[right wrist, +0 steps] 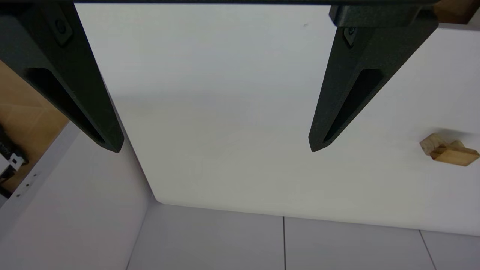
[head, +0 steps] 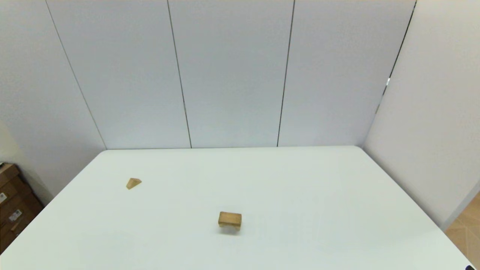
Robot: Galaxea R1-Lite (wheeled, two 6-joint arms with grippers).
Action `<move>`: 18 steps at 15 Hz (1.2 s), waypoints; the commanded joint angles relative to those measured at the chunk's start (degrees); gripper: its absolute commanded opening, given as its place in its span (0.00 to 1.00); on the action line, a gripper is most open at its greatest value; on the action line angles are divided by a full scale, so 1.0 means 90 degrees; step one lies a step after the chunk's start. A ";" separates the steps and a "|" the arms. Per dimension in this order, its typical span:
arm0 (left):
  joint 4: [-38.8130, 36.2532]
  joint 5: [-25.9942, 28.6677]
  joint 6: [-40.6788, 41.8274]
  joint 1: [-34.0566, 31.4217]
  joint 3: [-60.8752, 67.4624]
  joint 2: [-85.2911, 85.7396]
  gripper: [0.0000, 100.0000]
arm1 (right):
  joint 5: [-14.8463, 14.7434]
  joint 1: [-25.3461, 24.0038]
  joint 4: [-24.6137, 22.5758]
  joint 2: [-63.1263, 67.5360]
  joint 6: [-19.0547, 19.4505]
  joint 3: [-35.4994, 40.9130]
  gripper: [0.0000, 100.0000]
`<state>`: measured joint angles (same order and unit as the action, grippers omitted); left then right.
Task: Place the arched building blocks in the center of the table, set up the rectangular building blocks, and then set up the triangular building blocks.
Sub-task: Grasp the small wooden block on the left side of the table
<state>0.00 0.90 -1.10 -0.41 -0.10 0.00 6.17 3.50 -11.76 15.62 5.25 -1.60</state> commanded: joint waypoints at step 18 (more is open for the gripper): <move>0.0000 -0.0003 -0.0005 -0.0003 0.0001 0.0000 1.00 | -0.0529 -0.0350 0.0731 -0.1735 0.0071 0.0177 1.00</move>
<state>0.00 0.90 -1.10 -0.41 -0.10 0.00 1.67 0.35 -5.53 1.56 5.78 0.00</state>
